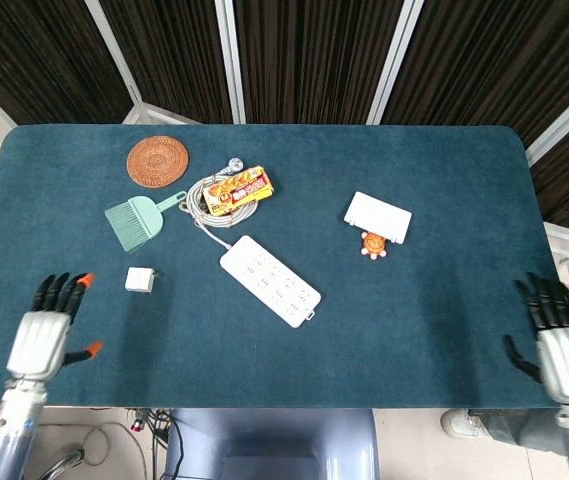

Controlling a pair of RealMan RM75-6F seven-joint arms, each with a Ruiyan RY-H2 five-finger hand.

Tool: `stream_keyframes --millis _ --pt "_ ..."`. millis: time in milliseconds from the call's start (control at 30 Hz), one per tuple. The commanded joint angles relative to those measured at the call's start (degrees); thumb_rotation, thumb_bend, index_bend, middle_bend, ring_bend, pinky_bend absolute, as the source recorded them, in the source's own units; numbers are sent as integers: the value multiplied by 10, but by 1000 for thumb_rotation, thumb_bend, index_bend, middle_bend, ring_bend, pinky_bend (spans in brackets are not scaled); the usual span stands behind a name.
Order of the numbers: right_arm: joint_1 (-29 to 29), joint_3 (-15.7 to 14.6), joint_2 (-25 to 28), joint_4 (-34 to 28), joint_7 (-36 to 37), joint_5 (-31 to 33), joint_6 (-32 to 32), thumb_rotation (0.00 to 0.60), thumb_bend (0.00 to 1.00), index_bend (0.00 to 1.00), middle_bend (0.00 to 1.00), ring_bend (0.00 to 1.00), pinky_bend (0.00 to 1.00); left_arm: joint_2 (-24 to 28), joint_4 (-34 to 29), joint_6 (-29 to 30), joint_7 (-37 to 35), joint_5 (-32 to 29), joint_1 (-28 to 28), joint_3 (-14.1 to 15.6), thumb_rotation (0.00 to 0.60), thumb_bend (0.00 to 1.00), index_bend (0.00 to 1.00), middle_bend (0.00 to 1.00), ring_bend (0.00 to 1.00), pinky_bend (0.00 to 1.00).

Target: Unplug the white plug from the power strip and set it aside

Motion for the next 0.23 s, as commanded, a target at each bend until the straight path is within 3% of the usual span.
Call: stream_keyframes --millis 33,233 --pt "-25 4 23 10 33 22 10 600 307 0 0 0 0 24 35 34 -28 36 32 21 600 2 0 13 0 0" --pt "-36 12 32 28 46 19 17 600 299 0 0 0 0 43 57 48 -63 51 53 14 600 0 0 0 0 0"
